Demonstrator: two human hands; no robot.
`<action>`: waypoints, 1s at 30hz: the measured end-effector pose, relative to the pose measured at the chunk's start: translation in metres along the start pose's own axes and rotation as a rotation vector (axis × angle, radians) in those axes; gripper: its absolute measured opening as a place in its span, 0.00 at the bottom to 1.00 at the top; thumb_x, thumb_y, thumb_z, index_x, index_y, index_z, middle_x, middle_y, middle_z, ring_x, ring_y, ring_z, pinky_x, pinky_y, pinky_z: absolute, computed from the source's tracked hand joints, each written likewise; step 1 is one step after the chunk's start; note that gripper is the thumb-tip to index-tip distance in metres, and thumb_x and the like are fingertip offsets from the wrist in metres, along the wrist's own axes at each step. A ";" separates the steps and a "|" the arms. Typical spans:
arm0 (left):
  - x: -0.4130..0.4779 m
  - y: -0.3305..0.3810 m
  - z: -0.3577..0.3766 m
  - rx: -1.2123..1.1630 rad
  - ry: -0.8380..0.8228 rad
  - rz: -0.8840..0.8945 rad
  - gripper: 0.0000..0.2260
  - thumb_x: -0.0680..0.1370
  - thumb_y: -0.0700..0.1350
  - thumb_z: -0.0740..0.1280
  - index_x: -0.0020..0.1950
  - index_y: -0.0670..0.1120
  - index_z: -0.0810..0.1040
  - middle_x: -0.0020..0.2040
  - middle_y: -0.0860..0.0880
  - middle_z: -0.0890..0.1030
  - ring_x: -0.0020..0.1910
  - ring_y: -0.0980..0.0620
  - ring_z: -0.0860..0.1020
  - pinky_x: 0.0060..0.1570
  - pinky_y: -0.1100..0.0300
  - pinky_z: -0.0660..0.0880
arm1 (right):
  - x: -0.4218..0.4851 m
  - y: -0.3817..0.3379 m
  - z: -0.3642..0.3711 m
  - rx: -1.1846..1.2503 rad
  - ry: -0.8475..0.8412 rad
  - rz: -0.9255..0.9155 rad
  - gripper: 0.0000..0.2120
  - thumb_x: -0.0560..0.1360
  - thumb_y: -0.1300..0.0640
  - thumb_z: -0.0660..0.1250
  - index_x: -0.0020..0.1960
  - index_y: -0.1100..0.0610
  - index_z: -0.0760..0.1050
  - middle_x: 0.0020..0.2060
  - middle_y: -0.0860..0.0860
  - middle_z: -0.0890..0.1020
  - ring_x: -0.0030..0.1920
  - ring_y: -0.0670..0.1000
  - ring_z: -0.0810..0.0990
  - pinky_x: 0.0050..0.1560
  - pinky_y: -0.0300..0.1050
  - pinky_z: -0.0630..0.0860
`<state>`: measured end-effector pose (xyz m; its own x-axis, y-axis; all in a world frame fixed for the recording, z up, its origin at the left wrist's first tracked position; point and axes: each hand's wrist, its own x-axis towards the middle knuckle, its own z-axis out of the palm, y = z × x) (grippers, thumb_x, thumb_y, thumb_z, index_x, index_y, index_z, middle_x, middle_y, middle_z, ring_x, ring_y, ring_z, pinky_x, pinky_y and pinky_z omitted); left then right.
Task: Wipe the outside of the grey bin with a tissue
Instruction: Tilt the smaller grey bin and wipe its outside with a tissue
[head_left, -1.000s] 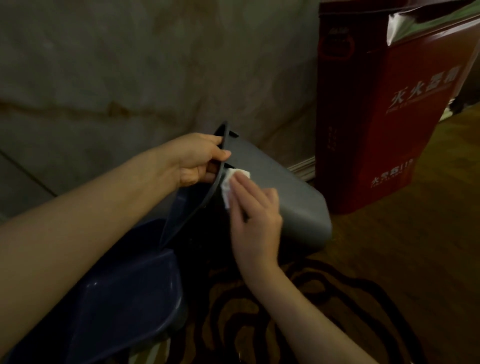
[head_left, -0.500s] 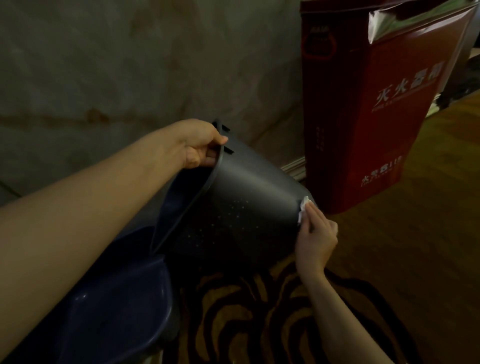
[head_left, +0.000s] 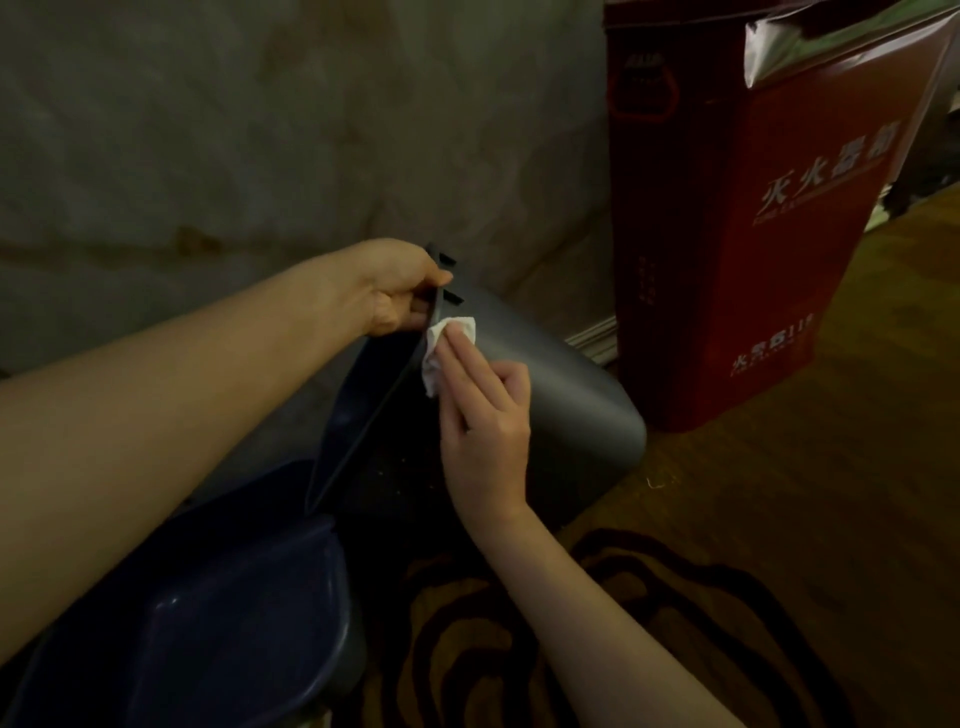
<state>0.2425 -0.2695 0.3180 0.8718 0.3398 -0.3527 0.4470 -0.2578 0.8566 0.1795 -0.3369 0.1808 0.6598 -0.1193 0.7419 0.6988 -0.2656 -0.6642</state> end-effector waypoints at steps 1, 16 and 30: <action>-0.002 -0.002 0.002 -0.002 -0.025 0.028 0.10 0.79 0.41 0.56 0.39 0.45 0.70 0.37 0.49 0.73 0.34 0.55 0.72 0.31 0.65 0.73 | 0.000 0.006 -0.003 -0.019 0.010 0.001 0.16 0.71 0.68 0.69 0.59 0.63 0.77 0.60 0.54 0.80 0.44 0.54 0.75 0.49 0.36 0.70; 0.001 -0.054 0.004 0.580 0.063 0.593 0.13 0.80 0.49 0.54 0.54 0.48 0.76 0.41 0.57 0.77 0.40 0.61 0.74 0.36 0.77 0.69 | -0.027 0.103 -0.030 -0.158 0.195 0.582 0.17 0.74 0.63 0.66 0.62 0.54 0.74 0.62 0.48 0.77 0.48 0.44 0.71 0.42 0.27 0.64; -0.011 -0.043 -0.018 0.399 0.118 0.452 0.15 0.79 0.44 0.58 0.47 0.34 0.78 0.49 0.33 0.81 0.48 0.42 0.78 0.60 0.43 0.73 | -0.012 0.114 -0.044 -0.146 0.137 0.762 0.13 0.77 0.60 0.62 0.60 0.55 0.77 0.56 0.51 0.80 0.50 0.44 0.70 0.45 0.26 0.64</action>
<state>0.2100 -0.2454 0.2917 0.9748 0.2099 0.0760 0.0987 -0.7106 0.6966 0.2388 -0.4074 0.1004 0.8958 -0.4335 0.0979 0.0176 -0.1855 -0.9825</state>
